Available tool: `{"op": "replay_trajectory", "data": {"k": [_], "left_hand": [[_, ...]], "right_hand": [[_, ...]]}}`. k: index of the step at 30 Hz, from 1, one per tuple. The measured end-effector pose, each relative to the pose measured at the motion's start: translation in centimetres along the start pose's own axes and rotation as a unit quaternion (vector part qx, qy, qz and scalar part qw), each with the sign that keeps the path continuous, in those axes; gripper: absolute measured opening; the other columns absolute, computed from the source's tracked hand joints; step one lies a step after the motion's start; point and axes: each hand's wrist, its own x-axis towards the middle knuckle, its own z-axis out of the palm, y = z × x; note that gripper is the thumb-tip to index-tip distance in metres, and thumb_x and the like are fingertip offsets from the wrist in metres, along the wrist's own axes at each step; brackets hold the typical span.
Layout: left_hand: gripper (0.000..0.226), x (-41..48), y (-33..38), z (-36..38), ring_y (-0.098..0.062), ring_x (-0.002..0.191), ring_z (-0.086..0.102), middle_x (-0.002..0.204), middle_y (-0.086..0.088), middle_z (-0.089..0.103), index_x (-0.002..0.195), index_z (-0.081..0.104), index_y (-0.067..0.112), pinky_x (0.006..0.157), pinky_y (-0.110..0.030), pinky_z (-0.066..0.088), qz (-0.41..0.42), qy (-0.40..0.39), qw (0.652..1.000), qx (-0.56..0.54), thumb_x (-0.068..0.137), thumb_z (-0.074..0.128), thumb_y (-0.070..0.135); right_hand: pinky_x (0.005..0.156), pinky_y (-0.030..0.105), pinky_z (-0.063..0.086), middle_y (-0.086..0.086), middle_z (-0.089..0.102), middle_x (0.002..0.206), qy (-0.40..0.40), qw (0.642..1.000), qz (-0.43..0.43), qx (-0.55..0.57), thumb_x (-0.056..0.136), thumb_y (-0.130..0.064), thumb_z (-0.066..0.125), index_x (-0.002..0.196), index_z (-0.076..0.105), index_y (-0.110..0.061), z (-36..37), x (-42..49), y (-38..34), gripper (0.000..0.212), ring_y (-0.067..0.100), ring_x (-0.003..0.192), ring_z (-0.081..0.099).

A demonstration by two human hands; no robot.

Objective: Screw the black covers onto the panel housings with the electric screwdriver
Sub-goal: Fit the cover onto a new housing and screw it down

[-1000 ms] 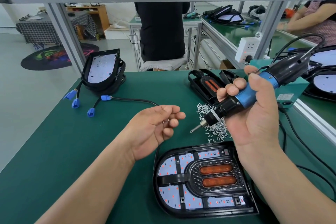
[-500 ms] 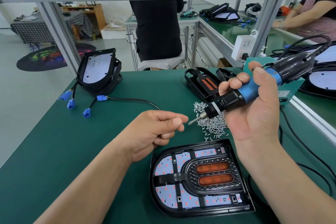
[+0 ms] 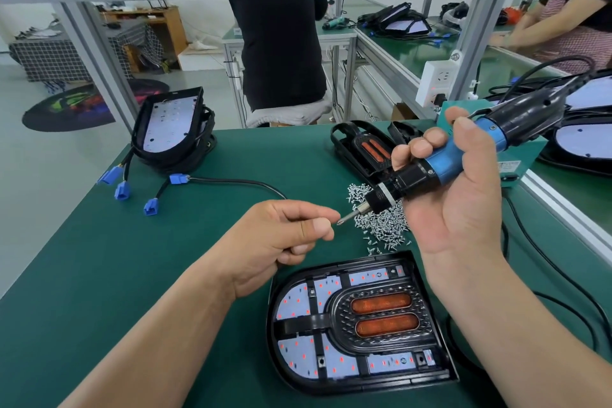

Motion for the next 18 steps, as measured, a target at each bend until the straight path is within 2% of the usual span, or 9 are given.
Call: {"op": "replay_trajectory", "data": {"k": [5,18], "left_hand": [[0.024,-0.06,-0.12,0.07,-0.009,0.056,0.036,0.097,-0.013,0.076,0.112,0.081,0.009,0.047,-0.015,0.030,0.001,-0.018,1.000,0.021,0.089,0.075,0.013],[0.019,-0.05,-0.20,0.35,-0.008,0.052,0.032,0.095,-0.011,0.079,0.105,0.083,0.017,0.049,-0.017,0.028,0.007,-0.003,0.996,0.088,0.086,0.078,0.017]], "right_hand": [[0.086,0.035,0.054,-0.003,0.056,0.082,-0.004,1.000,-0.001,0.003,0.104,-0.021,0.061,0.116,0.061,-0.019,-0.08,0.01,0.01,0.012,0.013,0.070,0.056],[0.084,0.035,0.054,-0.002,0.055,0.081,-0.026,0.999,0.002,-0.020,0.106,-0.018,0.056,0.114,0.059,-0.019,-0.01,-0.15,0.40,0.009,0.014,0.070,0.054]]}}
